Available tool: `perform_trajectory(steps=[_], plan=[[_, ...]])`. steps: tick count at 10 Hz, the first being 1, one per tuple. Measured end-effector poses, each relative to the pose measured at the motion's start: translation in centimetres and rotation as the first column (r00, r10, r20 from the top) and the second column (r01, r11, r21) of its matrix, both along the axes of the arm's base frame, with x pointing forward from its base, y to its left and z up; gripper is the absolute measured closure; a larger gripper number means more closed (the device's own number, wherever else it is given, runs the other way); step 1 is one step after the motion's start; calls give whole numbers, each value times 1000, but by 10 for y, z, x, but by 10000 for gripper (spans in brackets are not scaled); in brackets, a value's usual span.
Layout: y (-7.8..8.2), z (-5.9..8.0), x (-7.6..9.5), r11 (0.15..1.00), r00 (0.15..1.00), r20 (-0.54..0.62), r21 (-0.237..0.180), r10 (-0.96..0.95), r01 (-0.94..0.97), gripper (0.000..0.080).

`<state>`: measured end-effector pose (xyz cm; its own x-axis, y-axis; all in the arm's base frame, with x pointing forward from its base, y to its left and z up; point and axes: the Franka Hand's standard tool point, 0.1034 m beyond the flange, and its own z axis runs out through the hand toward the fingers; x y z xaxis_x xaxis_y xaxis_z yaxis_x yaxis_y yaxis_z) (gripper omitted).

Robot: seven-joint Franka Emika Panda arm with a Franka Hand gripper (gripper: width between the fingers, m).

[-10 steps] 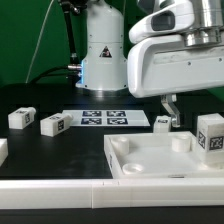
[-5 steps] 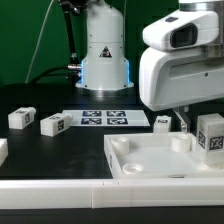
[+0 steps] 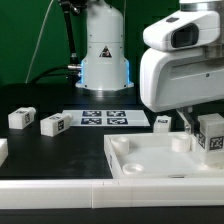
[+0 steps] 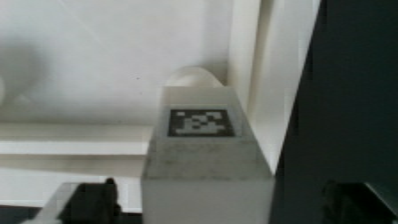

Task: Assemble one leg

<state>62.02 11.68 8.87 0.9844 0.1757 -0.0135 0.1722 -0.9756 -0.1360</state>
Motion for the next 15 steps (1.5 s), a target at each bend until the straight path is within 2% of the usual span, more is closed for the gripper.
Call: perform_trajectory(steps=[1,2,5,6,9,11,15], plan=[[0,0,0,1000,1000,0,0,0,0,417],[0,0,0,1000,1000,-1,0,-7,7,506],[-1,-1,1,996,996,-4,1,-85,85,505],[-2,-1,1,956,956,2,6,-294,294,505],[-6,-1,1,785,785,-12,7,-619,619,505],[-8,-1,2,665,665,-31,6,-746,747,505],[-4,-1,4,277,274,-71,-24,-959,961,505]])
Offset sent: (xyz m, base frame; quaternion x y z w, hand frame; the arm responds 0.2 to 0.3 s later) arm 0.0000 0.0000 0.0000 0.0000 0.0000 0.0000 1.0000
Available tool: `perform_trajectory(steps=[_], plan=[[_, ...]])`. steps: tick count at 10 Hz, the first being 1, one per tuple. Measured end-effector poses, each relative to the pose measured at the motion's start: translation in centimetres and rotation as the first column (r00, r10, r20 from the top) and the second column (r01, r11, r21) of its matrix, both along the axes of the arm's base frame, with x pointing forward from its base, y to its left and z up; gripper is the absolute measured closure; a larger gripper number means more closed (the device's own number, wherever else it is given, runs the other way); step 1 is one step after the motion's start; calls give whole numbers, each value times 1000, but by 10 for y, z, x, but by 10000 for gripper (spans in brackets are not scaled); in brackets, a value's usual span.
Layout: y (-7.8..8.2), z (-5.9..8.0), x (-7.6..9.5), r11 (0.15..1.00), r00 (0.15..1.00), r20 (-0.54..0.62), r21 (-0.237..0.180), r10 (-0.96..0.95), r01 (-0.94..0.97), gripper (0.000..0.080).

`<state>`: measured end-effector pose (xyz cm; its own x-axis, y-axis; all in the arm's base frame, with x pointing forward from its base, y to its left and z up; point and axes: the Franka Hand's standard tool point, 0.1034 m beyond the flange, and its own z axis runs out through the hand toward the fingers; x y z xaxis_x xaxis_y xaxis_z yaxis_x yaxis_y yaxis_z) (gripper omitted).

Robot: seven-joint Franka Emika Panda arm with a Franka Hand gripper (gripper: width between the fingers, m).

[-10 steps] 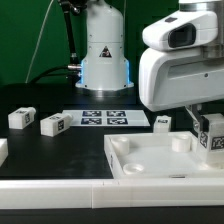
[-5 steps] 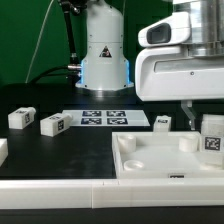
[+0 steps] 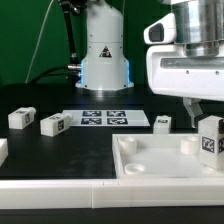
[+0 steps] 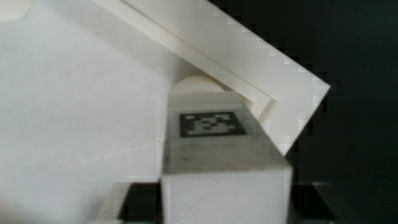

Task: Assemble one leg

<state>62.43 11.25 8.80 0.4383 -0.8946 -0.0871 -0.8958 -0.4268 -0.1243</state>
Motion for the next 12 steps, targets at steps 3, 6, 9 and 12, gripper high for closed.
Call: perform_trajectory(steps=[3,6,9,12], plan=[[1,0,0,980,980,-39,29,-195,196,505],[2,0,0,993,993,-26,34,-115,116,265],[4,-1,0,984,984,16,11,180,-180,156],[7,-5,-1,846,846,41,-42,532,-531,150]])
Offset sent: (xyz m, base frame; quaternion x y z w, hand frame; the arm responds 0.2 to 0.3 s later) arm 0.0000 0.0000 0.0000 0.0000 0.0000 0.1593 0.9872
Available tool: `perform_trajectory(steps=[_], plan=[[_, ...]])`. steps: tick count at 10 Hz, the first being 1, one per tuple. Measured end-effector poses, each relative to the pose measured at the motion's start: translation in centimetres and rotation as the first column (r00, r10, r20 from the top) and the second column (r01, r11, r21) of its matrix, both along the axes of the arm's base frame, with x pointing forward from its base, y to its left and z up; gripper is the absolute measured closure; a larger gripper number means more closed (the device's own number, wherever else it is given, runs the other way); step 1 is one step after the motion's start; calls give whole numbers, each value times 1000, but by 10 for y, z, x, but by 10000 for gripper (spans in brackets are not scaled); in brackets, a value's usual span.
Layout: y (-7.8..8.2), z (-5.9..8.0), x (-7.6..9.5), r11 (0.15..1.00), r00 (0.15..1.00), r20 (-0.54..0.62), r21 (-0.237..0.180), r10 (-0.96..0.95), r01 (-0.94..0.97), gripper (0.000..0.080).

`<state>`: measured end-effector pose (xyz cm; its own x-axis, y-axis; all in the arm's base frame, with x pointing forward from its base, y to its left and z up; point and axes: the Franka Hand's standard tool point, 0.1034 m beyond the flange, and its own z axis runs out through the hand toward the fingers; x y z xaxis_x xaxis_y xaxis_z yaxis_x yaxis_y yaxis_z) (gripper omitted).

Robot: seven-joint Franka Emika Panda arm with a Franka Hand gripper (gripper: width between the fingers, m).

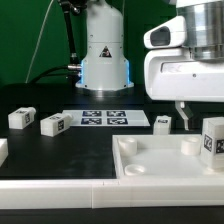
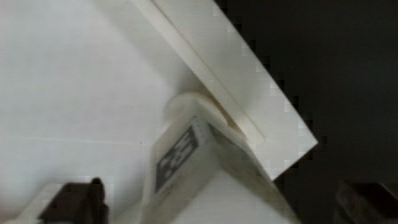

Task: Assemble one leg

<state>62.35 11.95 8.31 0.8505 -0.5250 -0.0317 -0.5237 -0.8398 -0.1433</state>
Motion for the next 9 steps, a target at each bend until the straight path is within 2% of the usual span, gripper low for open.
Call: perform_trajectory(steps=[2,3,4,7,9], plan=[[-1,-3,-2,980,981,12,-34,195,-195,151],[0,-3,-3,952,954,8,-59,301,-300,151],[1,-3,-5,919,922,-15,-67,387,-387,151],[-7,-4,-2,793,796,-19,-72,606,-605,151],[-6,-4,-2,773,776,-17,-73,631,-630,151]])
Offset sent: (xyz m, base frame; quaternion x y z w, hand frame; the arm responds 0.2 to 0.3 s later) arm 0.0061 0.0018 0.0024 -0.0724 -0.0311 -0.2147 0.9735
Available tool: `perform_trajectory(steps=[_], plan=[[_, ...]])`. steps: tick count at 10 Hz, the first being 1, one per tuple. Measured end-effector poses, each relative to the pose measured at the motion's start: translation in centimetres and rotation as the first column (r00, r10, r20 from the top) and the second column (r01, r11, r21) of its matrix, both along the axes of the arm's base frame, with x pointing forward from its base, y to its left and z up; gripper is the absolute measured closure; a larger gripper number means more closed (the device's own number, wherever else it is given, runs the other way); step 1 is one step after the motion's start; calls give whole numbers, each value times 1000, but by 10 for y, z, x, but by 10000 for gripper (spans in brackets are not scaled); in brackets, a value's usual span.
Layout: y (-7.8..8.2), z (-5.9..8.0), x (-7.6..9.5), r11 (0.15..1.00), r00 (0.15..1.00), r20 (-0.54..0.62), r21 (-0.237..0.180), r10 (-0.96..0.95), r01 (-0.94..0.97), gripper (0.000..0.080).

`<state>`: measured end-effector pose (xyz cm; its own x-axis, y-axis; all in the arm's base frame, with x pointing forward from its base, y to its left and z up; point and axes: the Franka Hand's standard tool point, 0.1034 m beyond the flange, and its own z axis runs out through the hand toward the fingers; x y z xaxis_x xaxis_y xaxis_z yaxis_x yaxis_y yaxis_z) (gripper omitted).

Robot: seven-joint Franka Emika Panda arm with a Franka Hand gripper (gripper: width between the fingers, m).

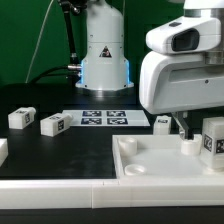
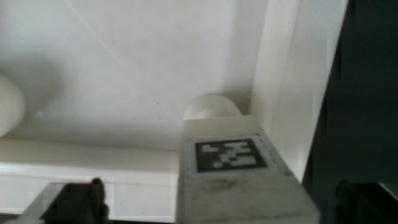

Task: Assemble one leg

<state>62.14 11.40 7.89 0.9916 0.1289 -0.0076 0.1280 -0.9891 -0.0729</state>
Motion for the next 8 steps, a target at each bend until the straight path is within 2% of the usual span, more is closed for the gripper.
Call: perform_trajectory(steps=[2,3,4,5,7,8], plan=[[0,0,0,1000,1000,0,0,0,0,409],[0,0,0,1000,1000,-2,1,-22,22,409],[0,0,0,1000,1000,-2,1,-29,29,510],[1,0,0,998,998,-5,1,-70,70,510],[2,-1,0,960,960,-18,10,-280,280,510],[2,-1,-1,898,899,-16,29,-438,438,510]])
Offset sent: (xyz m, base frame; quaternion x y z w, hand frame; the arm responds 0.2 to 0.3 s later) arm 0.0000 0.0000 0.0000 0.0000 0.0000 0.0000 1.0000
